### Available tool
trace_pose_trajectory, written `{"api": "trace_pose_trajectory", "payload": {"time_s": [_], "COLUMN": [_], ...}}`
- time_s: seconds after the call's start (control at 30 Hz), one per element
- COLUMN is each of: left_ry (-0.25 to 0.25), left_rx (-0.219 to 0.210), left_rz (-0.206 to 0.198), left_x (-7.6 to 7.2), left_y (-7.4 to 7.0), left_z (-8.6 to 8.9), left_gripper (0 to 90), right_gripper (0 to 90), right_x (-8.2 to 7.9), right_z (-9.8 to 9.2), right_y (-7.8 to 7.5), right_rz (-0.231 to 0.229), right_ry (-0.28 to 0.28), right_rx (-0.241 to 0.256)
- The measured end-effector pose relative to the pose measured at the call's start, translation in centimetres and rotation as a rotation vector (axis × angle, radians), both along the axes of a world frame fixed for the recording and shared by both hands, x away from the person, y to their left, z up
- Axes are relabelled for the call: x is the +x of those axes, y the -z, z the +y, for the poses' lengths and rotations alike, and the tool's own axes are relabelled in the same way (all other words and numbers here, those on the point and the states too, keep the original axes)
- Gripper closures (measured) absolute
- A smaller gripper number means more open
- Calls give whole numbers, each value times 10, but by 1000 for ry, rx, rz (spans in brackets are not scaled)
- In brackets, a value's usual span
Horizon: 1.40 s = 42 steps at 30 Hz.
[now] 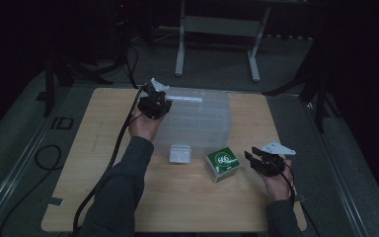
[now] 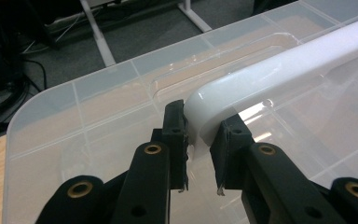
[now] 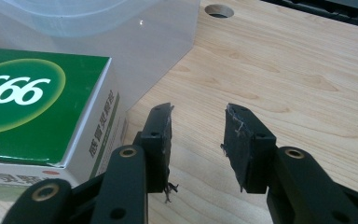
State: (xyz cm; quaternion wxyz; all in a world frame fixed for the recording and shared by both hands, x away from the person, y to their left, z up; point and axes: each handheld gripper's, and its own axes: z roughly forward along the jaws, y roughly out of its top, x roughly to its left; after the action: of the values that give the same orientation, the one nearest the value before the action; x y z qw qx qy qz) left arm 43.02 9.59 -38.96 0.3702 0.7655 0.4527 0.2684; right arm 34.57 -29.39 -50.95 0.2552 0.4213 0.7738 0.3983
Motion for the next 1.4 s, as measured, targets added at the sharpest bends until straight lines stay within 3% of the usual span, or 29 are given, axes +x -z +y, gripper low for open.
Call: {"api": "trace_pose_trajectory", "payload": {"time_s": [1.07,1.4], "left_ry": [13,-9], "left_rx": [3,0], "left_rz": [8,6], "left_x": [-23,-24], "left_y": [-1,-1], "left_z": [0,-2], "left_gripper": [771,771], "right_gripper": [612,610], "right_x": [-1,-1], "right_z": [2,2], "right_y": [3,3], "right_rz": [6,6], "right_ry": [-8,-12], "right_rx": [-11,-12]}}
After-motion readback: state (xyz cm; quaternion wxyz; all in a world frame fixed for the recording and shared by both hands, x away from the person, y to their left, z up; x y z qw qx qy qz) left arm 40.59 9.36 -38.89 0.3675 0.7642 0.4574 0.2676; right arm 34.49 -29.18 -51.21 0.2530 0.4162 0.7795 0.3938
